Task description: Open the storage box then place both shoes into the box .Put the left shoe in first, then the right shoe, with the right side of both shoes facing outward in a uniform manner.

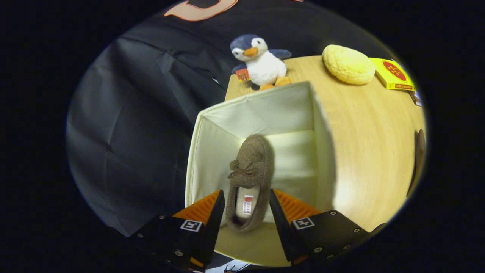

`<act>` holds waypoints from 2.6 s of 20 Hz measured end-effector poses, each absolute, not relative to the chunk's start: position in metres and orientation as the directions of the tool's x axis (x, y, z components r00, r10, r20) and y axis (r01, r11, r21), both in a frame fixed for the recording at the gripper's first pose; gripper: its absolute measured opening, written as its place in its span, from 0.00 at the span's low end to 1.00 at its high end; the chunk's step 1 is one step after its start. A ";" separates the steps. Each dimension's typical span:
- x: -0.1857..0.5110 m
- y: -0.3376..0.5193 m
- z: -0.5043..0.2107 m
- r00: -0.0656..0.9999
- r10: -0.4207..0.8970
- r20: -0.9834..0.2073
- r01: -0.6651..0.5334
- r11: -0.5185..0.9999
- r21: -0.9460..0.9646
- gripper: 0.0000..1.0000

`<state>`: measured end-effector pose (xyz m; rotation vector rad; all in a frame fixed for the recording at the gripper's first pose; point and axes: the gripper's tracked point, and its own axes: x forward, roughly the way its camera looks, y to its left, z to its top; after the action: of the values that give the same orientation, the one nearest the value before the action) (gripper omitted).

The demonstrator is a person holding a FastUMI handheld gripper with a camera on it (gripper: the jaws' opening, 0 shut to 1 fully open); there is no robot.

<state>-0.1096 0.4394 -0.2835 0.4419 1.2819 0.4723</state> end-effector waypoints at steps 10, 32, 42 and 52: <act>-0.101 0.141 -0.289 0.413 0.307 -0.857 -0.013 0.943 0.332 0.89; -0.113 -0.067 -0.470 0.334 0.112 -0.936 0.074 0.987 0.144 0.72; -0.108 -0.031 -0.459 0.313 0.181 -0.932 0.193 0.949 0.249 0.03; -0.086 0.110 -0.329 0.394 0.164 -0.905 0.200 0.945 0.258 0.03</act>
<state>-0.0858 0.1096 -0.3292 0.3522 1.1728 -0.0238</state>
